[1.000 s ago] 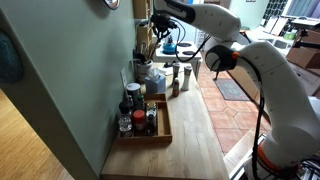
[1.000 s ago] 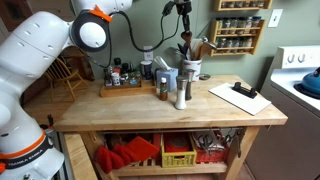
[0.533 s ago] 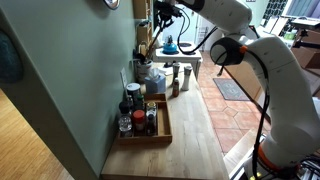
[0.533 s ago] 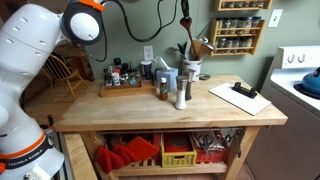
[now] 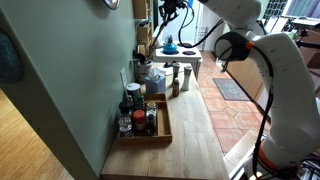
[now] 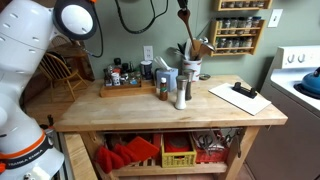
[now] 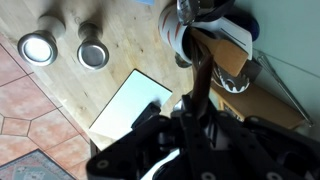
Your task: Pick up one cooking stick, then place it on the counter
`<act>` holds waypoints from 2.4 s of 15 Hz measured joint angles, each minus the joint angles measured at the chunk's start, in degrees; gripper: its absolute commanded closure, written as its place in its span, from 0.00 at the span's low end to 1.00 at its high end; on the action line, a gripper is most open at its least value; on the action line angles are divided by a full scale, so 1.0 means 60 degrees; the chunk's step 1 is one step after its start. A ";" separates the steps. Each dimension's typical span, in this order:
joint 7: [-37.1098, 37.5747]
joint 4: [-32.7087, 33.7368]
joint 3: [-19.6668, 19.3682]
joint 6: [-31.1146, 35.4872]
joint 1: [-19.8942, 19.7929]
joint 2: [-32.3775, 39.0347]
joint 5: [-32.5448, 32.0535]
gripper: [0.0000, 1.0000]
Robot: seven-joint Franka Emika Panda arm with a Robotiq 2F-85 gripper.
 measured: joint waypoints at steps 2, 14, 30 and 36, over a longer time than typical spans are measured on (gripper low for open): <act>0.0422 -0.0002 0.0029 -0.0250 -0.0015 -0.0170 0.0020 0.97; 0.1137 -0.0077 -0.0003 -0.2334 -0.0035 -0.0689 -0.0254 0.97; -0.1294 -0.0175 0.0289 -0.4120 -0.0426 0.0763 -0.0079 0.97; -0.2504 -0.0174 0.0334 -0.4084 -0.0627 0.1418 0.0061 0.97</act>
